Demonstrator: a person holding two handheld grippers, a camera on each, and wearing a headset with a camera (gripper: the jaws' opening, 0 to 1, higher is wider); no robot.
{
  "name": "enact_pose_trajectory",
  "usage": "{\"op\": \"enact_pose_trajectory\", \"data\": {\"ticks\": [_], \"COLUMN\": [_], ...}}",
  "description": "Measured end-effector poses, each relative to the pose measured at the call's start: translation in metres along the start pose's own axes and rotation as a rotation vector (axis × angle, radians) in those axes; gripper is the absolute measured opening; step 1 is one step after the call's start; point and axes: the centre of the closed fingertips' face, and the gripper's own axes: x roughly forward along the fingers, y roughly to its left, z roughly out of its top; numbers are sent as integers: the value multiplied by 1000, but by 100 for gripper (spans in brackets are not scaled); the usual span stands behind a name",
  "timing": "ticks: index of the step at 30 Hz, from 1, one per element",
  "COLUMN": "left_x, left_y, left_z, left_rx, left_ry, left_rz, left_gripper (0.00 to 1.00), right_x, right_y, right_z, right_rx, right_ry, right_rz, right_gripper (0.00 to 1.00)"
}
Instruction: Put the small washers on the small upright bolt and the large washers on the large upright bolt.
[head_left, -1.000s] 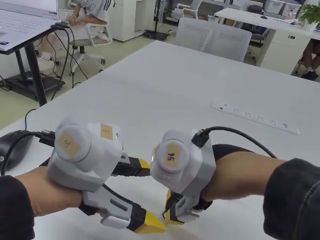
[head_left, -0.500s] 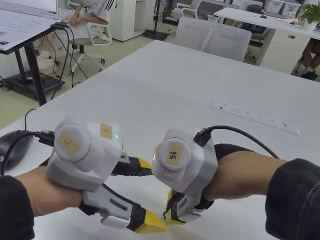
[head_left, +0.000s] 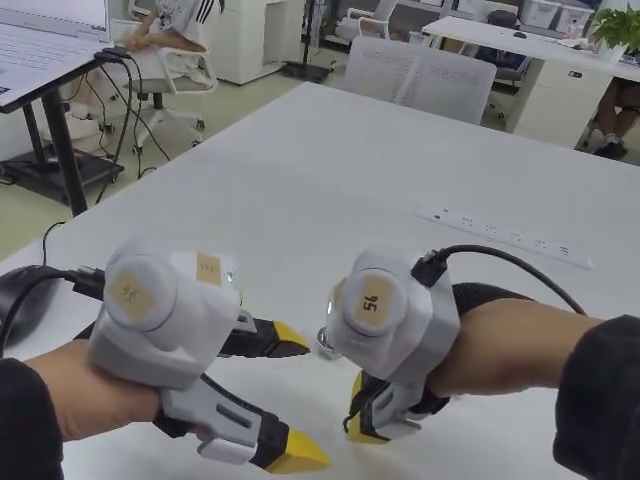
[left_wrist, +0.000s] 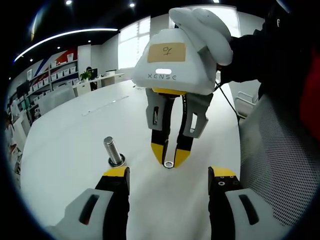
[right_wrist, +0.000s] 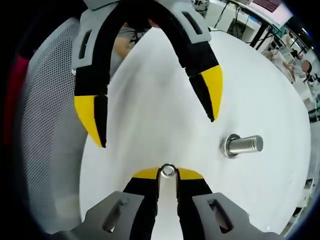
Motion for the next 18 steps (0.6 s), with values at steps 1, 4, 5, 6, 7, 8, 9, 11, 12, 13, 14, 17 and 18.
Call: {"op": "enact_pose_trajectory", "data": {"ticks": [1, 4, 5, 6, 7, 8, 9, 11, 12, 13, 14, 17, 18], "left_x": [0, 0, 0, 1, 0, 0, 0, 0, 0, 0, 0, 0, 0], "left_y": [0, -1, -1, -2, -2, -2, -2, -2, -2, -2, -2, -2, -2], "left_z": [0, 0, 0, 0, 0, 0, 0, -1, -1, -1, -1, -1, -1], "left_rx": [0, 0, -1, 0, 0, 0, 1, 0, 1, 1, 0, -1, -1], "left_ry": [0, 0, -1, -1, -1, -1, -2, 0, 0, 0, -1, -1, 0], "left_rz": [-1, 0, -1, 0, -1, -1, -2, -2, -1, -2, -2, -2, -2], "left_gripper": [63, 63, 63, 63, 63, 63, 63, 63, 63, 63, 63, 63, 63], "right_x": [-2, -10, -12, -15, -17, -19, -22, -25, -27, -30, -32, -39, -42], "right_y": [-1, -3, -3, -3, -3, -3, -3, -5, -5, -6, -6, -6, -6], "right_z": [-1, -5, -6, -7, -8, -9, -12, -16, -18, -21, -22, -28, -30], "right_rx": [6, 23, 28, 36, 42, 47, 54, 66, 71, 81, 89, 105, 115], "right_ry": [-2, -10, -12, -18, -22, -24, -25, -26, -27, -31, -32, -39, -41], "right_rz": [-2, -16, -18, -22, -25, -27, -30, -39, -45, -49, -49, -60, -64], "right_gripper": [14, 14, 14, 14, 14, 14, 14, 14, 14, 14, 14, 14, 14]}}
